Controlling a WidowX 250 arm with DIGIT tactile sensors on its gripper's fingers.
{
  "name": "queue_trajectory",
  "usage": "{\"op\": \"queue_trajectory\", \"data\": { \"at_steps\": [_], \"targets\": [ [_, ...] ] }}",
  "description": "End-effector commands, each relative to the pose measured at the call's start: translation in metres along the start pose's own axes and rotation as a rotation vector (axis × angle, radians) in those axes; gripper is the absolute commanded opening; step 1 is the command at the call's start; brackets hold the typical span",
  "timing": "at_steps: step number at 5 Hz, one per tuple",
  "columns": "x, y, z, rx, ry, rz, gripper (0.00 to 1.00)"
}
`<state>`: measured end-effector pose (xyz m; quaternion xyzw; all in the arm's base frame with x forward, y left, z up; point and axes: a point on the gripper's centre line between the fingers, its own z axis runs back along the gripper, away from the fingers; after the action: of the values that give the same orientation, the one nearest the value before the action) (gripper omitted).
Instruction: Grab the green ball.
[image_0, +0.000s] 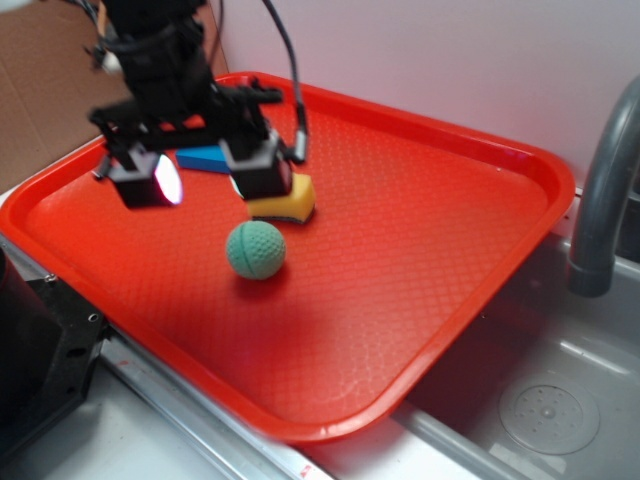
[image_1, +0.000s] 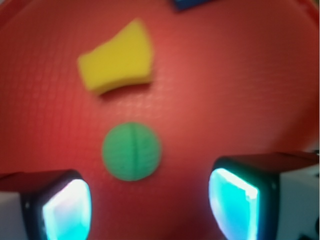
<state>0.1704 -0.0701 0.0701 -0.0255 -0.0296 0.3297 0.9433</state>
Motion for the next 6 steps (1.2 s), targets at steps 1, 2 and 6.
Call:
{"op": "queue_trajectory", "data": {
  "at_steps": [1, 2, 6],
  "targets": [
    [0.007, -0.008, -0.036, 0.046, -0.012, -0.034, 1.00],
    [0.008, -0.005, -0.045, 0.048, -0.004, -0.023, 1.00],
    [0.028, -0.007, 0.006, 0.074, 0.076, -0.258, 0.00]
  ]
}}
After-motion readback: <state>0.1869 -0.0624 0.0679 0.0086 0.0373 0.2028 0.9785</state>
